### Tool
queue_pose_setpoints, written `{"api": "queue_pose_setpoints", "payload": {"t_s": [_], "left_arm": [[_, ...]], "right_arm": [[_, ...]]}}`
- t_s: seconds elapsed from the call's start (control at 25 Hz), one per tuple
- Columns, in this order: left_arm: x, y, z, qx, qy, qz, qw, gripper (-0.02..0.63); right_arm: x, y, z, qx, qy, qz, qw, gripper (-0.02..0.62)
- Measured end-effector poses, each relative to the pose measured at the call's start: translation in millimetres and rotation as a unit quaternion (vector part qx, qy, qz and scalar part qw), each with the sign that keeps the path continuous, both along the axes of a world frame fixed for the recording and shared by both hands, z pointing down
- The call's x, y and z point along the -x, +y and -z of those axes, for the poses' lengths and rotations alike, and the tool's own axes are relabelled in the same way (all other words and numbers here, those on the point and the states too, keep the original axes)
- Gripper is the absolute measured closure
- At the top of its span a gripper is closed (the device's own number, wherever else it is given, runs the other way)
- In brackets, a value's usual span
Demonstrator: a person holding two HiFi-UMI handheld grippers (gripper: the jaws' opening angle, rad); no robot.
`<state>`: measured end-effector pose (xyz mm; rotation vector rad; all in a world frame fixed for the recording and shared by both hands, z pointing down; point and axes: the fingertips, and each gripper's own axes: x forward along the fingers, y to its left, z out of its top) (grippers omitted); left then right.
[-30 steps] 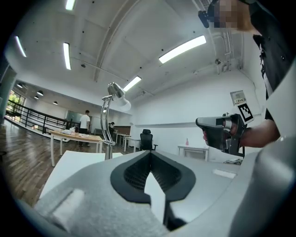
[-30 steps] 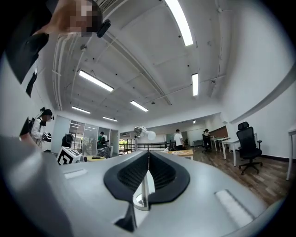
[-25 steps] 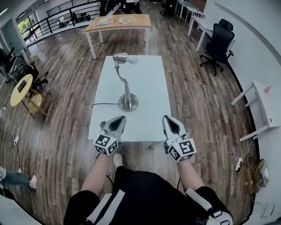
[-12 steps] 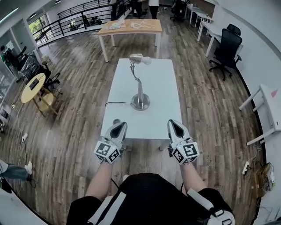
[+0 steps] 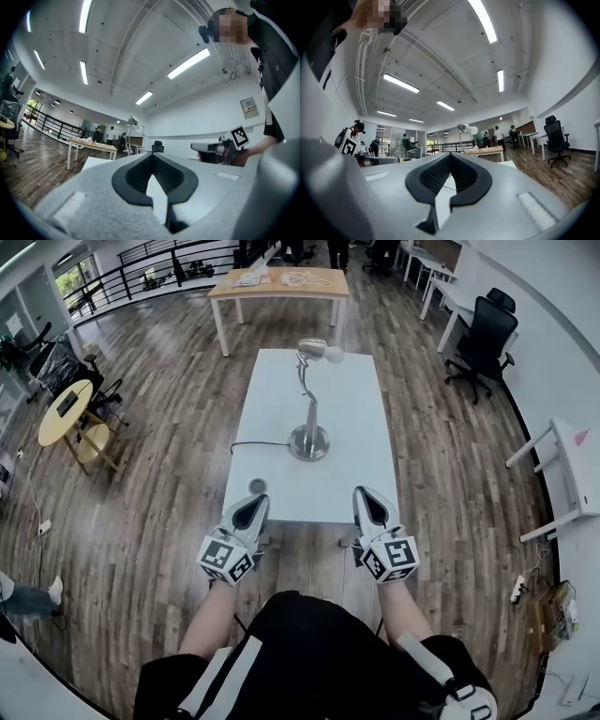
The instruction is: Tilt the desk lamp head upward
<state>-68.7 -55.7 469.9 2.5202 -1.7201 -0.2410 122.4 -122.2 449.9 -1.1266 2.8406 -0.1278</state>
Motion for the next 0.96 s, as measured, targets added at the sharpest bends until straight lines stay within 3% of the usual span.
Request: {"api": "queue_pose_setpoints", "payload": {"t_s": [0.96], "left_arm": [[20,-9,4,-0.004,0.014,0.016,0.9998,0.604]], "right_arm": [[20,-6,11,-0.018,0.010,0.006,1.000,0.591]]}}
